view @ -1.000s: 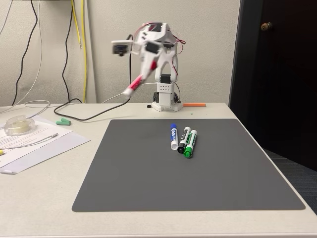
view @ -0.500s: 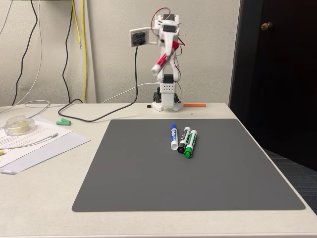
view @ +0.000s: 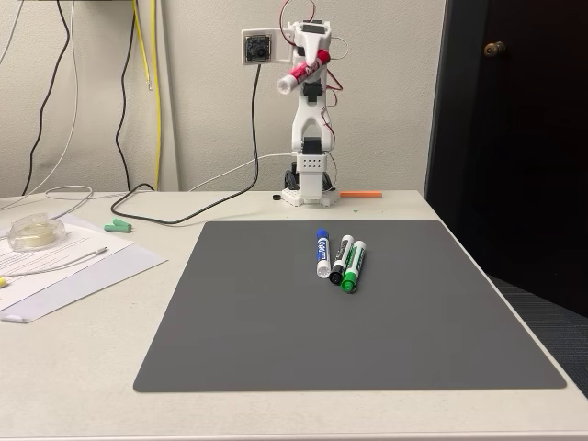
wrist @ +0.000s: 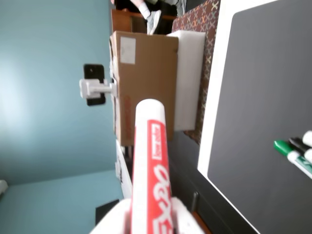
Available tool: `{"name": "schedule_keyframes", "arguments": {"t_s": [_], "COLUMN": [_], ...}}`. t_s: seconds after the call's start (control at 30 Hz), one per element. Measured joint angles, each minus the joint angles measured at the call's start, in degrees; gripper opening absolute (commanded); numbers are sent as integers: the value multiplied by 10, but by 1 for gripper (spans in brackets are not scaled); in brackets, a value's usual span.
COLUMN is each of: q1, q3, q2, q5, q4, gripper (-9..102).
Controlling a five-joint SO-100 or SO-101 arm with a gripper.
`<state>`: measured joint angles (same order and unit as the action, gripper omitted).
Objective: Pick up the red marker.
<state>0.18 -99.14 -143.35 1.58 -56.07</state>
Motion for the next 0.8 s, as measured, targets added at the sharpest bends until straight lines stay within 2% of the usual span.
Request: {"name": "schedule_keyframes", "arguments": {"t_s": [0.8], "q1": [-41], "q3": [-55], "q2": [-49], "q5": [-11], "q4": [-5], "gripper": [2]}}
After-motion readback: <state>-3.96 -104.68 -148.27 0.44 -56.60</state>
